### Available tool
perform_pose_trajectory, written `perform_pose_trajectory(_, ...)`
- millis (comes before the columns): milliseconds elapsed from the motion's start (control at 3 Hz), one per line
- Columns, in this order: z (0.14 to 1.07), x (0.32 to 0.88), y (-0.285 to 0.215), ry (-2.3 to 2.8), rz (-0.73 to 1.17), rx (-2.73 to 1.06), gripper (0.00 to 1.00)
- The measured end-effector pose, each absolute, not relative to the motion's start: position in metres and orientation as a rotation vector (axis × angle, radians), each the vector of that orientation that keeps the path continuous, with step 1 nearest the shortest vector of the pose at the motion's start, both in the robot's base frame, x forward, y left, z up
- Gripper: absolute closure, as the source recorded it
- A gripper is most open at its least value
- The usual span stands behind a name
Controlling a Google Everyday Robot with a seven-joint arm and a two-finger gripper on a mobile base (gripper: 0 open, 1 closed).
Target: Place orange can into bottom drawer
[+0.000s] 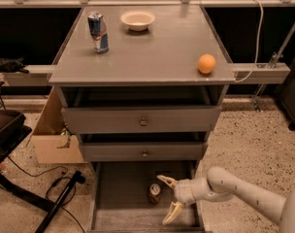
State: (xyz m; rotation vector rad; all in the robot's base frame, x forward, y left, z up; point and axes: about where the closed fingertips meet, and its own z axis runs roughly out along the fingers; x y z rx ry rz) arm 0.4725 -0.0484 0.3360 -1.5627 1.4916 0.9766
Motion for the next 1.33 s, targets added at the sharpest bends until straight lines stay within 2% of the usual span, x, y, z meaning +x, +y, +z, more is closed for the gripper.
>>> perform_pose_trajectory(667, 0.427, 0.405, -0.032, 1.668, 0.962, -1.944, 0.00)
perform_pose_trajectory(1333, 0.516, 0.395, -0.045, 1.687, 0.715, -2.054, 0.00)
